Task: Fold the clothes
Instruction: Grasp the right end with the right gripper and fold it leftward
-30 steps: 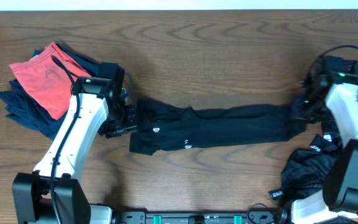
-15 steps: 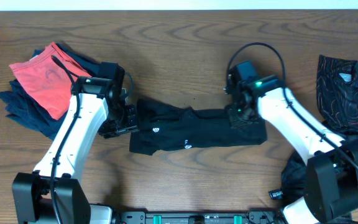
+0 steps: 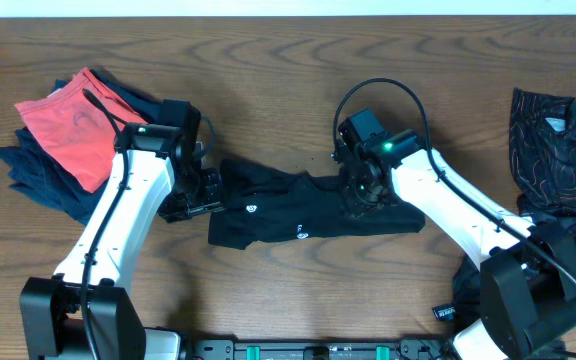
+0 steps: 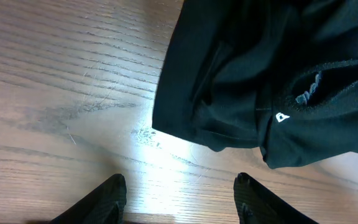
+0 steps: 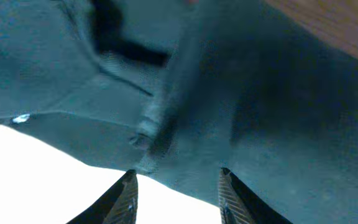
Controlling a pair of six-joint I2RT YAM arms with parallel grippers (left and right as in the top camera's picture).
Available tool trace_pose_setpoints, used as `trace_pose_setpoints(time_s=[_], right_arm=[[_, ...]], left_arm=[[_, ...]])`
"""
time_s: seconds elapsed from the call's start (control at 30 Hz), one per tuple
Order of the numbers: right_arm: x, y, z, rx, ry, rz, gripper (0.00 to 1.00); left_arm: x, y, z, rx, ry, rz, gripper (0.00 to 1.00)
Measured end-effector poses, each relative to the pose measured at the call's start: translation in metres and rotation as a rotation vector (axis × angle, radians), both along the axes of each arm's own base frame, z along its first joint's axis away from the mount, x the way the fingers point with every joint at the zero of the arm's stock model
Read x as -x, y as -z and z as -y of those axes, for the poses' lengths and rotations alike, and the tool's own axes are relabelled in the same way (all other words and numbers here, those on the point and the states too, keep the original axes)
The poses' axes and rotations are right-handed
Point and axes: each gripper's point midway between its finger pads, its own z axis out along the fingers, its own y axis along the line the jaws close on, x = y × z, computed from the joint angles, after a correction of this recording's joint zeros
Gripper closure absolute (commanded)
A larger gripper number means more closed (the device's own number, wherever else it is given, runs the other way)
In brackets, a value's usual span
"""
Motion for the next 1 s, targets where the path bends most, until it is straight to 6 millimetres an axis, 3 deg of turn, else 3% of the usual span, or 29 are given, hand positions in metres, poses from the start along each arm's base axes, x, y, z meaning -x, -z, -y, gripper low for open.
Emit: trace_pose_setpoints(time_s=[0.27,0.37,0.5,0.63,0.83,1.0], right_arm=[[-0.039,-0.006,0.038,0.09,0.205,0.137,0.65],[-0.044,-0.005,0.04,0.091,0.228,0.155,0.66],[-0.044,0.012,0.032,0.072,0.224,0.112,0.65],[-0.026,0.049,0.016,0.069,0.184,-0.01,0.65],[-0.018,0.051,-0.012,0.063,0.105,0.002,0.62],[-0.015,0.05,-0.023,0.059,0.077,0.013,0.61]], left_arm=[[-0.002,0.0,0.0,0.001,0.001,0.01,0.37],[-0.003,0.0,0.001,0.002,0.001,0.013,0.37],[-0.004,0.0,0.001,0.003,0.001,0.016,0.36],[-0.004,0.0,0.001,0.002,0.004,0.017,0.28],[-0.007,0.0,0.002,0.01,0.007,0.028,0.23],[-0.029,0.001,0.007,0.032,0.009,0.112,0.17]])
